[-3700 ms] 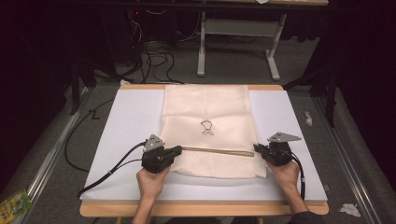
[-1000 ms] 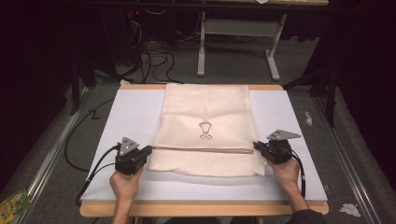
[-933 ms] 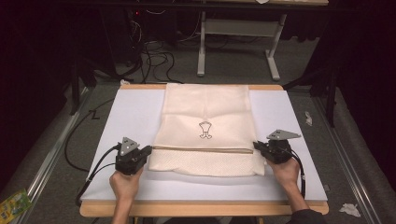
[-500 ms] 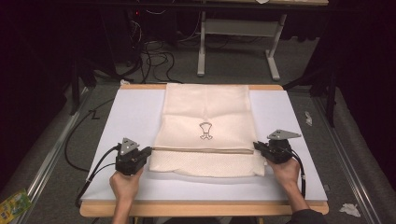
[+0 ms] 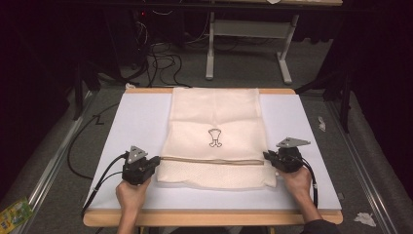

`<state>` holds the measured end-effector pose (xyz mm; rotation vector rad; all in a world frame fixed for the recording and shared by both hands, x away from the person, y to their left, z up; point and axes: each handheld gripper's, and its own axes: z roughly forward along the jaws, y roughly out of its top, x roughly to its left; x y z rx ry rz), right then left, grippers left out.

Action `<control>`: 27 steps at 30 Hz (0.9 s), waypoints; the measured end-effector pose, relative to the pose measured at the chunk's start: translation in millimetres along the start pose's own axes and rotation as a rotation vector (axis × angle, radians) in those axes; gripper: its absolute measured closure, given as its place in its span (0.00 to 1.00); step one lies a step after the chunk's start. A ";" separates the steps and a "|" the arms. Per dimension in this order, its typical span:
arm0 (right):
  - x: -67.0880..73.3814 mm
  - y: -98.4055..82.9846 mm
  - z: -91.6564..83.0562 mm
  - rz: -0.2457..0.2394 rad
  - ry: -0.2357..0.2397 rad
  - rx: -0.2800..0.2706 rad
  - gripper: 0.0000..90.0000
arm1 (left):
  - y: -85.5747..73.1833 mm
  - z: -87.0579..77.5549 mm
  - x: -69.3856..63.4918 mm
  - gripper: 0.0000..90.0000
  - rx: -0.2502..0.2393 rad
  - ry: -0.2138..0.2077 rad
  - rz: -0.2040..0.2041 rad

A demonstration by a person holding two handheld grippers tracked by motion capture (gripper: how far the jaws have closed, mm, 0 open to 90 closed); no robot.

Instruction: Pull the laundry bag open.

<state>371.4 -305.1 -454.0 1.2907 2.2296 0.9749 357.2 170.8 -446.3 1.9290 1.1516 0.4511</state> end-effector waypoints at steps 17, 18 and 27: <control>-6.4 3.0 -19.8 0.035 -0.026 -0.088 0.57 | 7.4 -4.0 -1.7 0.62 -0.041 -0.023 0.000; -7.2 2.8 -22.0 0.034 -0.027 -0.094 0.57 | 8.5 -5.6 -1.3 0.61 -0.049 -0.025 -0.004; -23.4 -8.3 -45.3 0.090 -0.057 -0.162 0.55 | 12.6 -21.1 10.6 0.55 -0.096 -0.008 -0.025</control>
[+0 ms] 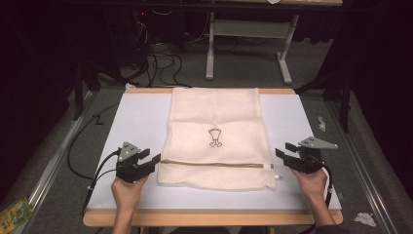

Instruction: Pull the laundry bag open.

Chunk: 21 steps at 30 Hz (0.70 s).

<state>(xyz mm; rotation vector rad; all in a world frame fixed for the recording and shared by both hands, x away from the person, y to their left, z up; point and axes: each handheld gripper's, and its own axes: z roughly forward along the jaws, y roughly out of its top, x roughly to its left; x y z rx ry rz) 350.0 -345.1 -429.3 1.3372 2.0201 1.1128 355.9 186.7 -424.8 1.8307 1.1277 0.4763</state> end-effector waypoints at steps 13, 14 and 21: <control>-26.1 -9.0 -24.3 0.065 -0.064 -0.074 0.54 | -1.4 -9.7 19.2 0.53 -0.038 0.028 -0.043; -27.7 -9.7 -25.6 0.070 -0.069 -0.076 0.54 | -1.6 -10.3 20.6 0.52 -0.041 0.029 -0.047; -37.6 -16.4 -30.3 0.095 -0.102 -0.074 0.55 | -3.5 -10.3 29.1 0.51 -0.043 0.039 -0.072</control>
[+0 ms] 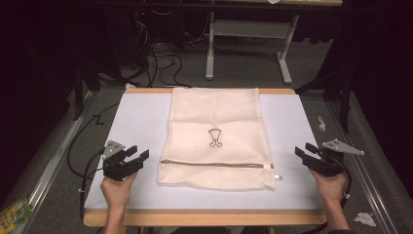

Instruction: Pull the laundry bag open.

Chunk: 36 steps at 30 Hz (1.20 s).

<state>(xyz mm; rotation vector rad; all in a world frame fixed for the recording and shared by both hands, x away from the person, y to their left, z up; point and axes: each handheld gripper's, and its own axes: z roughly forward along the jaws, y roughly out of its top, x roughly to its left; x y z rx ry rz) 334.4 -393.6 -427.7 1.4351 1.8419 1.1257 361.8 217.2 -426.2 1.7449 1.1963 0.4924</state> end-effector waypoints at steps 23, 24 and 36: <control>-19.1 -18.3 15.5 0.093 -0.040 0.014 0.58 | -8.2 14.1 23.4 0.49 -0.022 0.067 -0.083; -19.1 -18.3 16.6 0.094 -0.040 0.013 0.57 | -9.0 15.3 24.1 0.49 -0.024 0.072 -0.085; -19.3 -21.0 26.3 0.084 -0.063 0.044 0.56 | -16.7 33.1 30.2 0.49 -0.003 0.099 -0.103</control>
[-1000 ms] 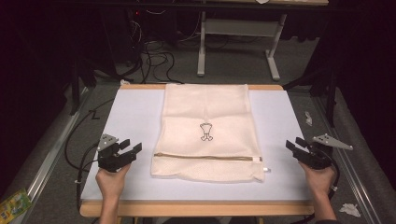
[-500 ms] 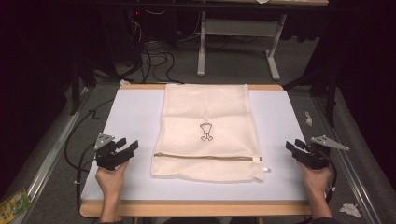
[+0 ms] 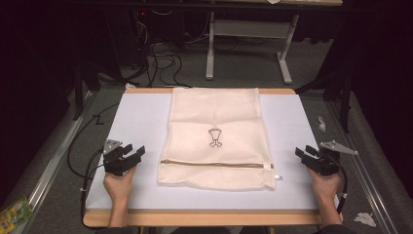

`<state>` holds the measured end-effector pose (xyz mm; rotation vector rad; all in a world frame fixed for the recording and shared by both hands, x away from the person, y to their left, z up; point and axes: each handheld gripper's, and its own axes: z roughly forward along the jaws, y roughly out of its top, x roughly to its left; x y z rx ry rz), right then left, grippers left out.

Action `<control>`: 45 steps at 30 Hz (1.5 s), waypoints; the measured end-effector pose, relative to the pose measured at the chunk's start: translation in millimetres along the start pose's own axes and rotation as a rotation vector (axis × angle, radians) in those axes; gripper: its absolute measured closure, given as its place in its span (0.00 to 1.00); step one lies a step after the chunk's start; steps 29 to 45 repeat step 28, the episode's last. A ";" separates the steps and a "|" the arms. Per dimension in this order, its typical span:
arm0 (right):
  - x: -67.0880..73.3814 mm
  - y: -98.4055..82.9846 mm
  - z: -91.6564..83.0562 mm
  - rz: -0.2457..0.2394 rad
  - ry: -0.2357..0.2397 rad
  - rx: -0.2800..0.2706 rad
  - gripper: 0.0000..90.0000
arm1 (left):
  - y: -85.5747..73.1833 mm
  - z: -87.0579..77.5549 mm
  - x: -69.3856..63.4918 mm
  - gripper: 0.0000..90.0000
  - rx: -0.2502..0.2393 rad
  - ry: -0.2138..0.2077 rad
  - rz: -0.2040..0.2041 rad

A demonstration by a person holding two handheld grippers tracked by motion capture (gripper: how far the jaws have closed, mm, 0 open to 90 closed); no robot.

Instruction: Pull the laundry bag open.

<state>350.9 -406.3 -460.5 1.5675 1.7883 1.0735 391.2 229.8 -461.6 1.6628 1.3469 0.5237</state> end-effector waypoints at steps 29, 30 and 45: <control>4.6 -10.7 8.4 -0.005 -0.026 0.008 0.53 | -13.0 22.8 -4.0 0.47 0.011 0.037 0.039; 4.6 -10.7 8.4 -0.005 -0.026 0.008 0.53 | -13.0 22.8 -4.0 0.47 0.011 0.037 0.039; 4.6 -10.7 8.4 -0.005 -0.026 0.008 0.53 | -13.0 22.8 -4.0 0.47 0.011 0.037 0.039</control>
